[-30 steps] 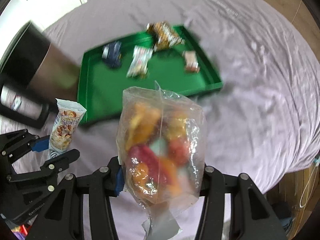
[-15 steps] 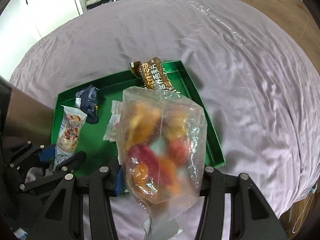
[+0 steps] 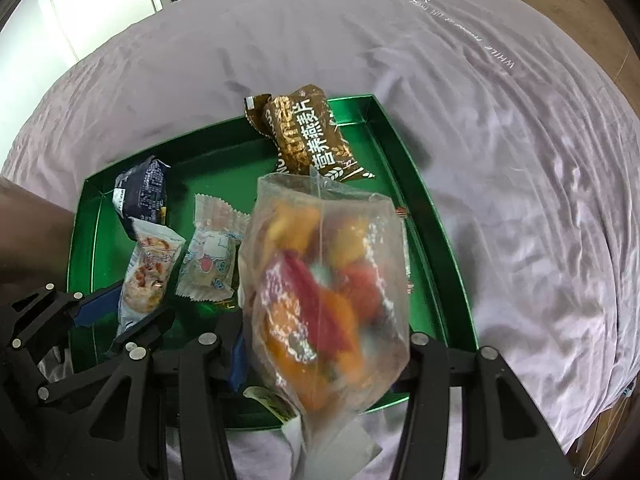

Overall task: Organize snacks
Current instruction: 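Open the left gripper over the tray to drop the blue-white bag while the right drops the fruit-candy bag, then withdraw both open grippers from the tray toward the remaining snacks, then lower the left gripper around the beige bar while the right approaches the blue cookie packet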

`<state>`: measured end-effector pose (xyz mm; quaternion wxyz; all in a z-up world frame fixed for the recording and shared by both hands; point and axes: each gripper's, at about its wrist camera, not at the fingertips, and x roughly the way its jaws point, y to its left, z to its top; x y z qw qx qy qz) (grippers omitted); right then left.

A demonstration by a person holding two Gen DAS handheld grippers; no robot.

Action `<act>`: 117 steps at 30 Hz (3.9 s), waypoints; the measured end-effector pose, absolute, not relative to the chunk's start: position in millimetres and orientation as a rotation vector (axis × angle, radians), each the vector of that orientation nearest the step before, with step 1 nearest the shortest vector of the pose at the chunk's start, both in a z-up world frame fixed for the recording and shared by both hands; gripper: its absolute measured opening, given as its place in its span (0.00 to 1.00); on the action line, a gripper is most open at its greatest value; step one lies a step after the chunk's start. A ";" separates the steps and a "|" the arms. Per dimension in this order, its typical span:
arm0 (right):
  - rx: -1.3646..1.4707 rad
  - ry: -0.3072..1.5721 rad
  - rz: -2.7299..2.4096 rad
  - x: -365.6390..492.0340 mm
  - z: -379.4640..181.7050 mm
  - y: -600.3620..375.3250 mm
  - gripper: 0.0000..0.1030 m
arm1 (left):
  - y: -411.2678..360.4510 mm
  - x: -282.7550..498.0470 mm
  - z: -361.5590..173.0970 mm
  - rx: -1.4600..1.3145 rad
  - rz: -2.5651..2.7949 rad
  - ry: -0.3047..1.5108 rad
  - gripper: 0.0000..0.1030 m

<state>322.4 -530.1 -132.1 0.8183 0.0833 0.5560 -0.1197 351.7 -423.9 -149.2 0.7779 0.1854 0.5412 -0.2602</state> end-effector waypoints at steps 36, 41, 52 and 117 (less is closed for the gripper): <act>0.161 1.138 -0.271 217.6 -34.2 -497.6 0.80 | -358.1 267.7 -55.8 0.341 -0.777 1.075 0.59; 0.109 1.240 -0.191 182.2 -43.7 -449.4 0.80 | -303.2 223.3 -56.4 0.421 -0.840 1.103 0.59; -0.020 1.352 0.163 175.8 -52.2 -313.7 0.80 | -137.3 237.9 -66.9 0.384 -0.508 1.169 0.59; -0.109 1.311 0.605 520.6 -154.4 91.1 1.00 | 197.7 526.1 -159.0 0.078 -0.040 1.271 0.58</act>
